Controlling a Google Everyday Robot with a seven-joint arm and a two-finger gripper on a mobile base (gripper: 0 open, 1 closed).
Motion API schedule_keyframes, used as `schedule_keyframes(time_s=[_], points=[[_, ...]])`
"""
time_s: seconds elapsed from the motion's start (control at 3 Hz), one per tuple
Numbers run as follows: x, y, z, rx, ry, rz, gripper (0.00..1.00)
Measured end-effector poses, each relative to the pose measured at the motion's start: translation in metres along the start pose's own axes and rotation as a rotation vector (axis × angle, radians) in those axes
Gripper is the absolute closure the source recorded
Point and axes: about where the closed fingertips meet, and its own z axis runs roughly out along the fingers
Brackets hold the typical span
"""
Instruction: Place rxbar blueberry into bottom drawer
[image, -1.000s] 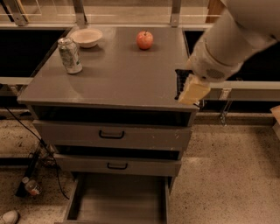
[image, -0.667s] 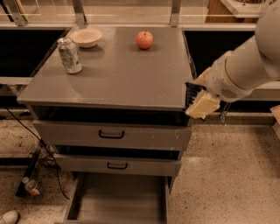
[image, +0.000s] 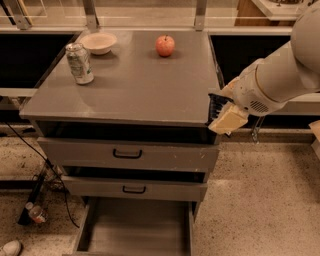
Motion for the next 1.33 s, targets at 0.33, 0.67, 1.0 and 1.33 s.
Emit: schedule_keyframes(time_s=[0.33, 0.67, 1.0, 1.33], points=[[-0.015, 0.032, 0.024, -0.027, -0.066, -0.056, 1.0], [-0.017, 0.067, 0.046, -0.068, -0.11, -0.07, 1.0], [-0.009, 0.103, 0.081, -0.144, -0.129, -0.054, 1.0], [-0.008, 0.104, 0.083, -0.143, -0.134, -0.048, 1.0]])
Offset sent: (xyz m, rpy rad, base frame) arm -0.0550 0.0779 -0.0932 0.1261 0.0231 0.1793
